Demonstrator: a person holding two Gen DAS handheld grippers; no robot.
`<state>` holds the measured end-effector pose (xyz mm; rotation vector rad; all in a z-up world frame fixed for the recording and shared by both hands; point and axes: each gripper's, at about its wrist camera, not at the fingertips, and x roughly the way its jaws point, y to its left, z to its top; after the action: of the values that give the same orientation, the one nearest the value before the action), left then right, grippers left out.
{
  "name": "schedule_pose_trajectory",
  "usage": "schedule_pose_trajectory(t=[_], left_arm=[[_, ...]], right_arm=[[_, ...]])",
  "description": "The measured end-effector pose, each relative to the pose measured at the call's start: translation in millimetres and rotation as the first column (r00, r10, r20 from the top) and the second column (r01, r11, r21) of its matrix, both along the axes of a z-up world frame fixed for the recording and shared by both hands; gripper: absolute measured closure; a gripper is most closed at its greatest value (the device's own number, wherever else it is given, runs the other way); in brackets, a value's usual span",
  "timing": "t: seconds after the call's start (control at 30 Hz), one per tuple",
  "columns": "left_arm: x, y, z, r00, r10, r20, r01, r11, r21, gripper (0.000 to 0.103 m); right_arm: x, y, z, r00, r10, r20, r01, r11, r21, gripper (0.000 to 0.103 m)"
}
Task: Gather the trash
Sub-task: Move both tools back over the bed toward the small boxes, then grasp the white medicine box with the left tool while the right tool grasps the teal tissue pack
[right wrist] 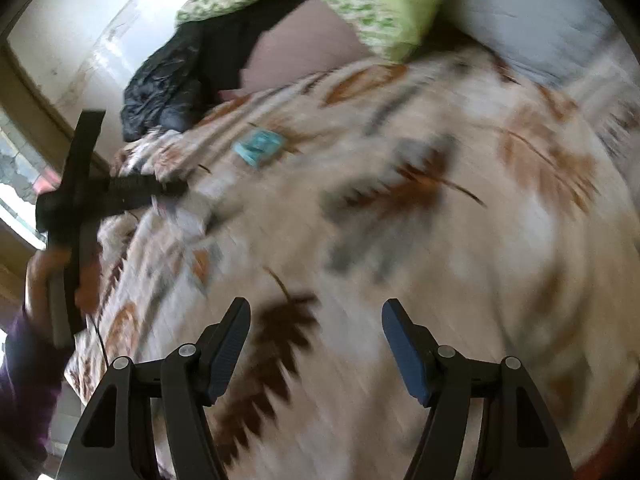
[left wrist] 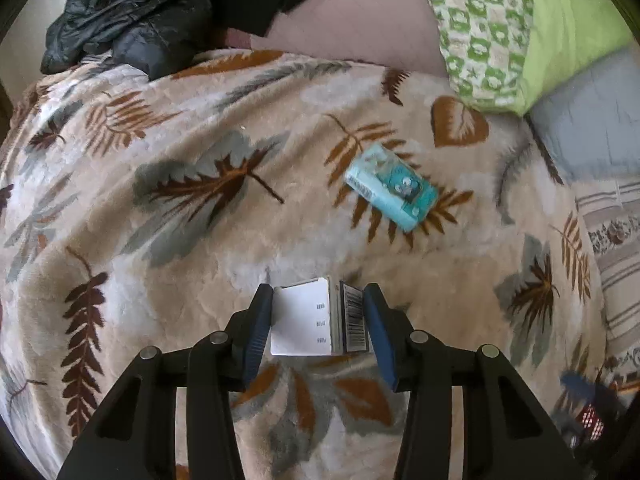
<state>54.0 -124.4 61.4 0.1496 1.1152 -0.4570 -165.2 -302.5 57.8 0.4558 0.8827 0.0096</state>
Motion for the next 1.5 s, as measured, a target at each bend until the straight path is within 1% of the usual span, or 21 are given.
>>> schedule_pose_trajectory(t=[0.1, 0.13, 0.23, 0.33, 0.4, 0.53, 0.6, 0.63, 0.7, 0.73, 0.77, 0.8, 0.83, 0.87, 1.0, 1.17, 1.23, 1.27, 1.3, 1.37, 1.5], left_arm=[[4.5, 3.9, -2.4, 1.000, 0.022, 0.010, -0.022, 0.999, -0.040, 0.054], [6.4, 5.6, -4.2, 1.000, 0.025, 0.001, -0.025, 0.997, -0.067, 0.053], [7.5, 6.0, -8.3, 1.000, 0.027, -0.008, -0.027, 0.996, -0.086, 0.052], [4.3, 8.5, -8.6, 1.000, 0.027, 0.008, -0.027, 0.996, -0.083, 0.042], [2.4, 11.2, -9.5, 0.999, 0.032, 0.025, -0.030, 0.997, -0.078, 0.035], [-0.6, 16.3, -9.4, 0.999, 0.017, 0.049, -0.013, 0.997, -0.080, 0.032], [-0.9, 17.8, -9.7, 0.998, 0.017, 0.065, -0.012, 0.997, -0.073, 0.029], [-0.4, 18.6, -10.1, 0.997, 0.019, 0.071, -0.014, 0.997, -0.074, 0.028], [2.3, 20.7, -11.7, 0.997, 0.033, 0.070, -0.027, 0.996, -0.082, 0.026], [3.7, 21.6, -12.2, 0.997, 0.038, 0.066, -0.032, 0.995, -0.090, 0.026], [4.9, 21.6, -13.1, 0.997, 0.040, 0.061, -0.034, 0.995, -0.097, 0.026], [6.3, 20.7, -13.7, 0.997, 0.043, 0.059, -0.037, 0.994, -0.102, 0.026], [6.3, 19.5, -14.0, 0.997, 0.044, 0.062, -0.037, 0.994, -0.103, 0.025], [6.5, 17.5, -14.1, 0.997, 0.043, 0.067, -0.036, 0.994, -0.102, 0.024], [9.7, -2.5, -19.6, 0.996, 0.028, 0.087, -0.022, 0.997, -0.072, 0.021], [16.5, -33.1, -41.4, 0.997, -0.004, 0.079, 0.003, 1.000, 0.018, 0.021], [15.1, -42.6, -47.6, 0.995, -0.016, 0.098, 0.008, 0.996, 0.085, 0.042], [13.9, -43.5, -46.3, 0.993, -0.014, 0.113, 0.002, 0.994, 0.105, 0.064], [11.4, -43.6, -43.0, 0.993, -0.023, 0.113, 0.012, 0.995, 0.100, 0.067], [4.3, -40.6, -34.9, 0.995, -0.024, 0.094, 0.016, 0.997, 0.079, 0.067], [-20.3, -30.3, -14.5, 0.989, -0.026, 0.149, 0.011, 0.995, 0.100, 0.067]], right_arm=[[59.4, 4.1, 1.3, 0.998, 0.054, 0.018, -0.054, 0.999, -0.007, 0.027], [75.5, 5.7, 0.7, 0.997, 0.073, 0.015, -0.073, 0.997, -0.006, 0.025], [137.4, 8.3, -1.0, 0.992, 0.127, -0.008, -0.127, 0.992, -0.017, 0.023], [193.9, 11.6, -6.7, 0.988, 0.149, -0.042, -0.151, 0.987, -0.050, 0.021], [221.3, 13.6, -12.4, 0.987, 0.153, -0.054, -0.155, 0.987, -0.042, 0.021], [255.9, 24.8, -32.0, 0.979, 0.183, -0.093, -0.183, 0.983, 0.004, 0.020], [262.3, 35.8, -37.0, 0.977, 0.197, -0.083, -0.201, 0.979, -0.038, 0.014], [263.4, 40.5, -37.6, 0.976, 0.201, -0.081, -0.206, 0.977, -0.062, 0.011], [263.3, 49.0, -39.7, 0.973, 0.205, -0.103, -0.217, 0.969, -0.121, 0.012], [263.4, 50.7, -40.5, 0.973, 0.203, -0.111, -0.218, 0.965, -0.147, 0.024], [259.3, 50.4, -40.3, 0.972, 0.202, -0.117, -0.221, 0.960, -0.172, 0.045], [254.7, 44.7, -41.1, 0.972, 0.207, -0.110, -0.221, 0.965, -0.140, 0.050], [250.6, 36.4, -39.1, 0.974, 0.201, -0.105, -0.212, 0.972, -0.105, 0.063], [245.4, 25.6, -37.1, 0.977, 0.186, -0.102, -0.193, 0.979, -0.067, 0.071], [210.5, -17.3, -31.2, 0.993, 0.085, -0.086, -0.086, 0.996, -0.011, 0.072], [160.4, -38.3, -31.2, 0.993, 0.069, -0.094, -0.065, 0.997, 0.038, 0.072], [142.1, -39.7, -28.6, 0.994, 0.069, -0.089, -0.065, 0.997, 0.042, 0.072], [130.6, -40.4, -27.3, 0.994, 0.069, -0.084, -0.065, 0.996, 0.053, 0.072], [123.6, -40.0, -26.8, 0.995, 0.068, -0.079, -0.063, 0.996, 0.063, 0.072], [106.9, -37.4, -25.5, 0.996, 0.068, -0.066, -0.062, 0.994, 0.086, 0.072], [80.5, -24.4, -18.3, 0.997, 0.066, -0.039, -0.064, 0.997, 0.048, 0.072]])
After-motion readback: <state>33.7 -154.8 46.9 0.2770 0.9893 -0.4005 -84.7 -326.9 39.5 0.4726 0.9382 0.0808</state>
